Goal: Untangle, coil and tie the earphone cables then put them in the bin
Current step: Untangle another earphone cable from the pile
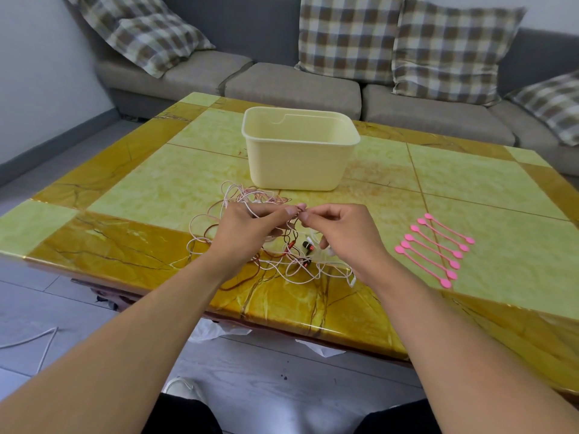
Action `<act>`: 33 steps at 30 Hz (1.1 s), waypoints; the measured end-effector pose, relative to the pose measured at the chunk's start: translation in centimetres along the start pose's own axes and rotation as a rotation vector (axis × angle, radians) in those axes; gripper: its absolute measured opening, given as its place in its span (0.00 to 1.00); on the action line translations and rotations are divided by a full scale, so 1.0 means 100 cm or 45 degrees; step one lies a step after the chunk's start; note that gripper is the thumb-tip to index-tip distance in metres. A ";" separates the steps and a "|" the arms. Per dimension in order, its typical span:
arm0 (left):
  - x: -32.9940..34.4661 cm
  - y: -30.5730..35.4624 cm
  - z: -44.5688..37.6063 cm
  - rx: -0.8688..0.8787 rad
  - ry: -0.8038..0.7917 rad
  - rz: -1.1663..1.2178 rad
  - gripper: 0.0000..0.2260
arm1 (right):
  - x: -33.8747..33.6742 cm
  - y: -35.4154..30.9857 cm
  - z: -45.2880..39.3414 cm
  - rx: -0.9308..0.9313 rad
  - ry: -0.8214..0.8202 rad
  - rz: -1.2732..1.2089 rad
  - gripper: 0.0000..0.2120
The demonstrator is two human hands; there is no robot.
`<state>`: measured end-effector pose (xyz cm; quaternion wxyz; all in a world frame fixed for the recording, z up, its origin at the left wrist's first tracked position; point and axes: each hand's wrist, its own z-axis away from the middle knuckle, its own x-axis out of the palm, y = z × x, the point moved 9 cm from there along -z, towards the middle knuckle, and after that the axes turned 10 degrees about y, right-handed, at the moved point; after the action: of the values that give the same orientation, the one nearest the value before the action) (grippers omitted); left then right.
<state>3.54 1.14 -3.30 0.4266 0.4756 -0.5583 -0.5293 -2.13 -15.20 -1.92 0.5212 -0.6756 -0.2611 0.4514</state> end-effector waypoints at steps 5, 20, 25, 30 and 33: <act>-0.007 -0.003 -0.003 -0.012 0.078 -0.039 0.06 | -0.004 -0.004 -0.001 -0.062 0.078 0.075 0.04; -0.042 -0.021 -0.014 -0.185 0.431 0.147 0.09 | -0.021 0.016 -0.018 -0.053 -0.006 0.484 0.05; -0.047 -0.023 -0.015 -0.167 0.394 -0.149 0.26 | -0.029 0.015 -0.019 -0.031 -0.019 0.456 0.10; -0.037 -0.010 -0.011 0.028 0.252 -0.513 0.15 | -0.036 0.012 -0.020 -0.030 -0.002 0.385 0.18; -0.022 0.000 -0.008 0.314 0.115 -0.831 0.17 | -0.042 0.000 -0.021 -0.081 0.076 0.189 0.23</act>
<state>4.68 3.14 -3.19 0.1984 0.6998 -0.4173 -0.5448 -2.24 -19.62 -0.42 0.4720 -0.7225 -0.2088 0.4600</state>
